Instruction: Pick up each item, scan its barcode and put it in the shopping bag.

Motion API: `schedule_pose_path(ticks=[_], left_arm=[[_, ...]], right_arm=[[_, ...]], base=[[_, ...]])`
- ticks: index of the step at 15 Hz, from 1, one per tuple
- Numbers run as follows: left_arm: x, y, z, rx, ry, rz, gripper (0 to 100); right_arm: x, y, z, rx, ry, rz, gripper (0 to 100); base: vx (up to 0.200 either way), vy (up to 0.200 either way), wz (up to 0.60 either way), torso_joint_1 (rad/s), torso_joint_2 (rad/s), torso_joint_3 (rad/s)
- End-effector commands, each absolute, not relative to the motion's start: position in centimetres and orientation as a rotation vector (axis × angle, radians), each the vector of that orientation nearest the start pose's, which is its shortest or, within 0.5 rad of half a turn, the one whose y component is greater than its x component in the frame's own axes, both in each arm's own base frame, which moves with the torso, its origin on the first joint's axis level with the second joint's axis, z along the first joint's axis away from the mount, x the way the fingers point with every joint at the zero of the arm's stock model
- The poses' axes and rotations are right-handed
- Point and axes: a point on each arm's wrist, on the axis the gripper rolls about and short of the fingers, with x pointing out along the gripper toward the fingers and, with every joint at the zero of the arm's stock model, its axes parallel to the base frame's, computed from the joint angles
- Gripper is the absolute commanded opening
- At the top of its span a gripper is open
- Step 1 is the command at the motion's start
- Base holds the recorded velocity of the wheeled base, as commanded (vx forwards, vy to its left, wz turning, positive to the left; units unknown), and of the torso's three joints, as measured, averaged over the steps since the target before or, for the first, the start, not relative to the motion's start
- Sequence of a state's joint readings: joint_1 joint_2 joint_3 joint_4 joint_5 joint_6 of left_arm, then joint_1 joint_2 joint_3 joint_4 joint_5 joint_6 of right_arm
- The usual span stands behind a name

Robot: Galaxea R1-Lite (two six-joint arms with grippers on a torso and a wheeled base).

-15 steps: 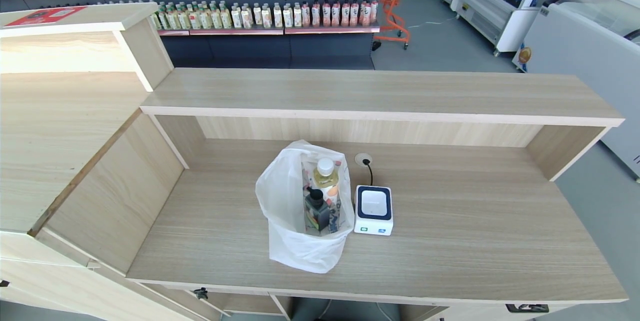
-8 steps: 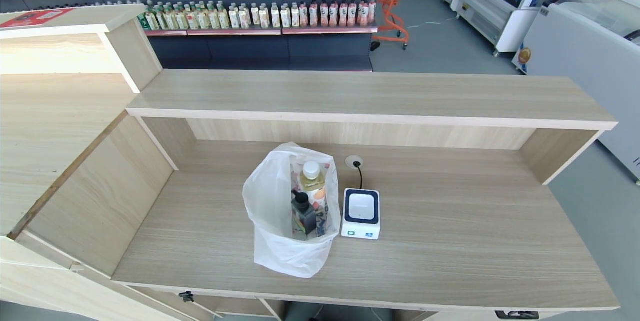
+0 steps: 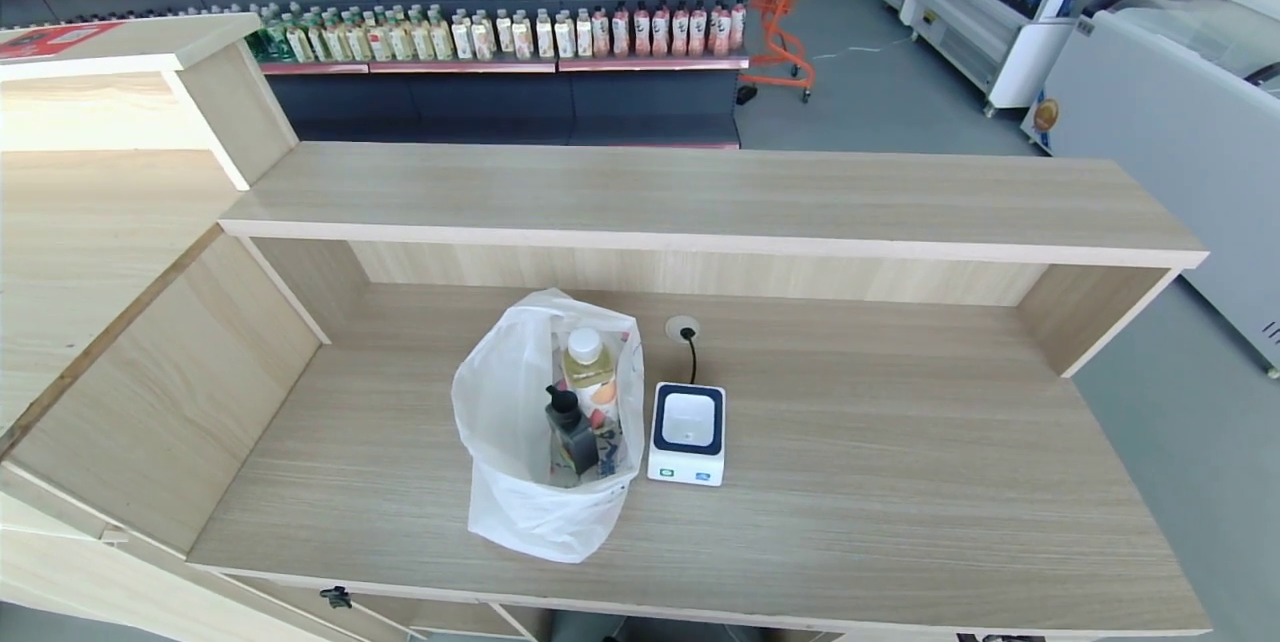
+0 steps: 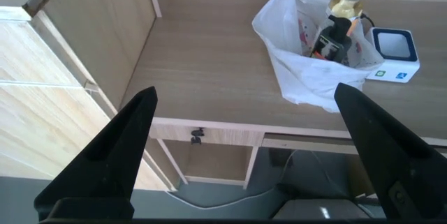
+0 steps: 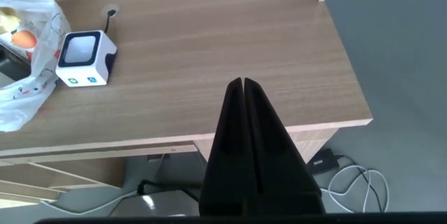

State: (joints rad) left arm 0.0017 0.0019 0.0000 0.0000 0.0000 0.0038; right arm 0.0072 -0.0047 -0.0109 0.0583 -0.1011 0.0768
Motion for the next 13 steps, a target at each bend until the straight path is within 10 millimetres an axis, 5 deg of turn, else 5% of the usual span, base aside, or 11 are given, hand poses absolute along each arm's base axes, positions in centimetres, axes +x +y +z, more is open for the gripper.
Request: schedule_pose_path(ticks=[1, 13], left_arm=[[-2.27, 0.0, 7.55, 0.003, 0.002, 0.003, 100], [-2.27, 0.0, 7.55, 0.003, 0.002, 0.003, 100]], right_arm=[[-2.38, -0.25, 7.25, 0.074, 0.044, -0.095, 0], [-2.38, -0.25, 7.25, 0.074, 0.044, -0.095, 0]], base=[[0.0, 0.0, 0.0, 0.0, 0.0, 0.0], [0.0, 0.0, 0.0, 0.0, 0.0, 0.0]])
